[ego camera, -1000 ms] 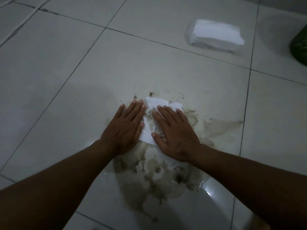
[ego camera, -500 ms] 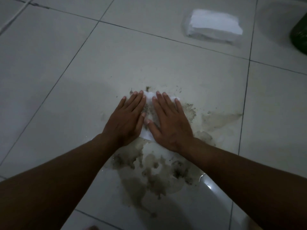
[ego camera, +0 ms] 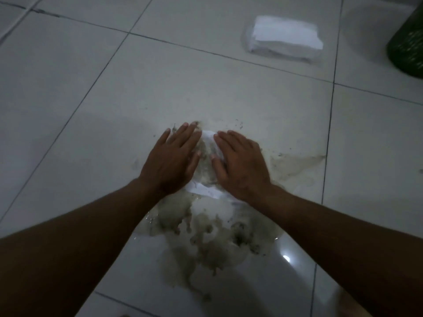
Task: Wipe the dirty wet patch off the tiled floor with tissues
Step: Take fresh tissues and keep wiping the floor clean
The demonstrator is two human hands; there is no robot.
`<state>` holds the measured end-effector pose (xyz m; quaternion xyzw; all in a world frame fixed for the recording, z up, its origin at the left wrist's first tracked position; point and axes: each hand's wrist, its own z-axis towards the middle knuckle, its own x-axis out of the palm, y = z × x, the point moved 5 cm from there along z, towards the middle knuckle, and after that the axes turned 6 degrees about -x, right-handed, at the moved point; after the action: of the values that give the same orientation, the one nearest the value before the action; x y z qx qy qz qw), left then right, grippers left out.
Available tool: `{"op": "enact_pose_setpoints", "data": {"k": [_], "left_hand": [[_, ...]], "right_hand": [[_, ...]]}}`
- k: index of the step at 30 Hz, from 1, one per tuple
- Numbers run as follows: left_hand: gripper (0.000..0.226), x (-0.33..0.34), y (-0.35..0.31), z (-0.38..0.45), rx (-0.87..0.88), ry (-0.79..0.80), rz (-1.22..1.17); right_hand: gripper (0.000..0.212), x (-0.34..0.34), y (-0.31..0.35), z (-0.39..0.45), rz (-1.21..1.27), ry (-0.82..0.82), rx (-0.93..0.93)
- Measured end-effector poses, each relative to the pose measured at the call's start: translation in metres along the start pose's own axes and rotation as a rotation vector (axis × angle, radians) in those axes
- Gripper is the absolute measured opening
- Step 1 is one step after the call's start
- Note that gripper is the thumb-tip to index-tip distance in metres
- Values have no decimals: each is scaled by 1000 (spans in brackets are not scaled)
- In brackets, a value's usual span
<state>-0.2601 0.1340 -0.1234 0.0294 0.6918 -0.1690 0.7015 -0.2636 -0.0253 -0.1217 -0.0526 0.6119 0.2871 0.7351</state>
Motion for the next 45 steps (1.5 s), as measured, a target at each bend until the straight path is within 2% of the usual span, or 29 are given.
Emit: {"op": "enact_pose_setpoints", "data": {"k": [4, 12, 19, 27, 32, 35, 38, 41, 45], "left_hand": [[44, -20, -12, 25, 68, -115, -64], [48, -36, -43, 107, 34, -142, -147], [47, -29, -51, 167, 1, -158, -173], [49, -33, -51, 252, 29, -219, -152], [73, -25, -54, 310, 2, -173, -148], [88, -15, -53, 332, -13, -84, -149], [90, -5, -53, 347, -16, 0, -186], [86, 1, -55, 354, -13, -1, -211], [79, 3, -55, 355, -2, -17, -186]], "right_hand": [[36, -20, -15, 8, 17, -198, 15], [33, -40, -66, 52, 11, -362, 102], [35, -48, -119, 83, 1, -367, 206], [30, -55, -177, 128, -45, -469, 201], [33, -59, -225, 163, -127, -442, 187], [39, -53, -237, 179, -158, -288, 166], [42, -47, -243, 189, -130, -169, 180], [37, -45, -245, 194, -125, -186, 179], [25, -45, -245, 195, -187, -313, 148]]}}
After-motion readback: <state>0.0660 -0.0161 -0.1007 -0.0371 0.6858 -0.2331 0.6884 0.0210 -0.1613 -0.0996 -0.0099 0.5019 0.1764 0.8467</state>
